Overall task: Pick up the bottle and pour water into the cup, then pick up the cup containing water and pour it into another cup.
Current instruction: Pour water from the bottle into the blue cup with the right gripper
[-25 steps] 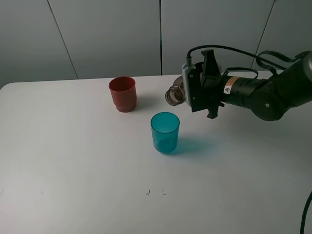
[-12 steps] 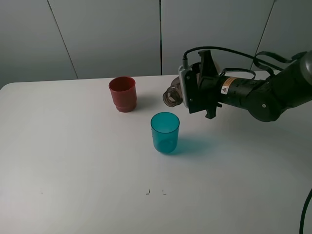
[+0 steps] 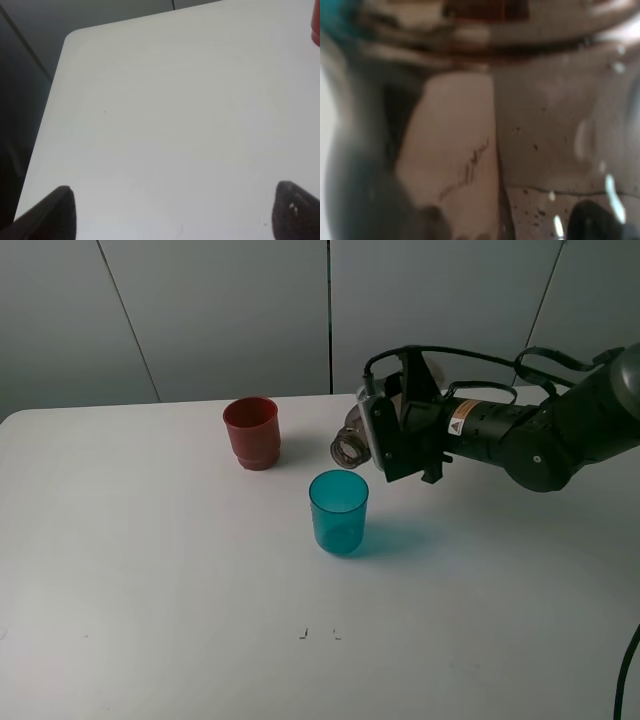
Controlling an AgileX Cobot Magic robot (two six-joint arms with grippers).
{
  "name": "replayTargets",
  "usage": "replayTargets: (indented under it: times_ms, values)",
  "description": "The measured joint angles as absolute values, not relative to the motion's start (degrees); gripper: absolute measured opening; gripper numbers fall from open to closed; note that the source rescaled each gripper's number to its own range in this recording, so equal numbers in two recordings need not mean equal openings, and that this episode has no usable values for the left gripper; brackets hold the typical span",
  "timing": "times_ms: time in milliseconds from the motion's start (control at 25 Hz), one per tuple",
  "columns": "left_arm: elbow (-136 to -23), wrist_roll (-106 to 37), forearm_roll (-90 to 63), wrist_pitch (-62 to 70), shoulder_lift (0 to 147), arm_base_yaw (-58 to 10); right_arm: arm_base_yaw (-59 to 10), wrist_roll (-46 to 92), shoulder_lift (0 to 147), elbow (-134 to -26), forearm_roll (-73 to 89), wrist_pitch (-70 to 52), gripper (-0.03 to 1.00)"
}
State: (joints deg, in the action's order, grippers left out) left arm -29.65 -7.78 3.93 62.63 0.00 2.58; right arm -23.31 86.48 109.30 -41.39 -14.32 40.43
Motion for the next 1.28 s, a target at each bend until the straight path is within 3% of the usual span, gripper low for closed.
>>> replayTargets:
  times_ms: [1280]
  values:
    - [-29.7,-7.8,3.9,62.6,0.0,2.6,-23.3,95.4,109.3,-41.4,-14.1,41.1,0.00]
